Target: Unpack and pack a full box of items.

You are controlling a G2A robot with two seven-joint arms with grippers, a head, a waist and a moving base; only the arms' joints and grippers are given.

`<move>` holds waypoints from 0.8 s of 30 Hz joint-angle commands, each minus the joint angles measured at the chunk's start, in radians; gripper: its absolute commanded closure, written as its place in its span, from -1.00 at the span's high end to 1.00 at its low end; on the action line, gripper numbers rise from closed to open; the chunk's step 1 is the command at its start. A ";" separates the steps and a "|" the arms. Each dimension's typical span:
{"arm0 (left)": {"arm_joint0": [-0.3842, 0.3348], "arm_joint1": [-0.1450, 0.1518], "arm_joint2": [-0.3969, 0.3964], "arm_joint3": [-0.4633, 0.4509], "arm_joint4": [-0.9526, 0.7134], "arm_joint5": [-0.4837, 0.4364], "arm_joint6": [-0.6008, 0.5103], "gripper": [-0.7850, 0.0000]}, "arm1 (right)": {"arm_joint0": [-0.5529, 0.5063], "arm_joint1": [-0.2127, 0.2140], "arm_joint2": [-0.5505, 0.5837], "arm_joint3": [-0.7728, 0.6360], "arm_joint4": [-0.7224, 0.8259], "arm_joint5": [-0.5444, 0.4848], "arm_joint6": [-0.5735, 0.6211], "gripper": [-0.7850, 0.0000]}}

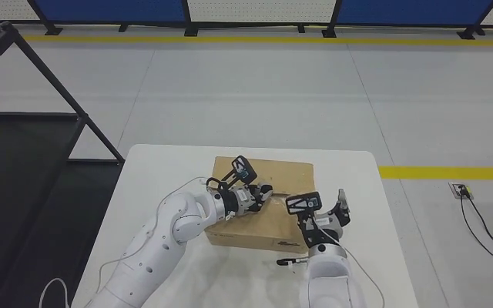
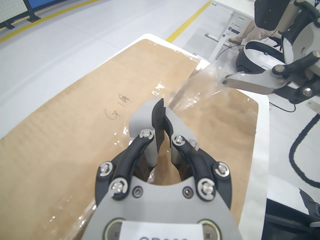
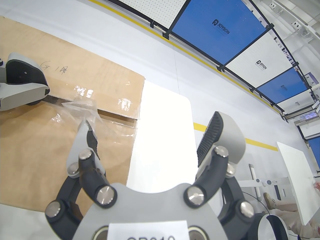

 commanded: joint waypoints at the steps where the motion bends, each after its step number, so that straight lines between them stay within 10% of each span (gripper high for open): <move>1: 0.000 -0.001 -0.001 0.003 0.000 0.001 0.000 -1.00 | -0.004 0.002 0.000 -0.005 0.006 -0.008 -0.006 1.00; 24: -0.019 -0.022 0.014 0.045 0.003 0.016 -0.011 -1.00 | -0.056 0.022 0.039 -0.058 0.069 -0.051 -0.039 1.00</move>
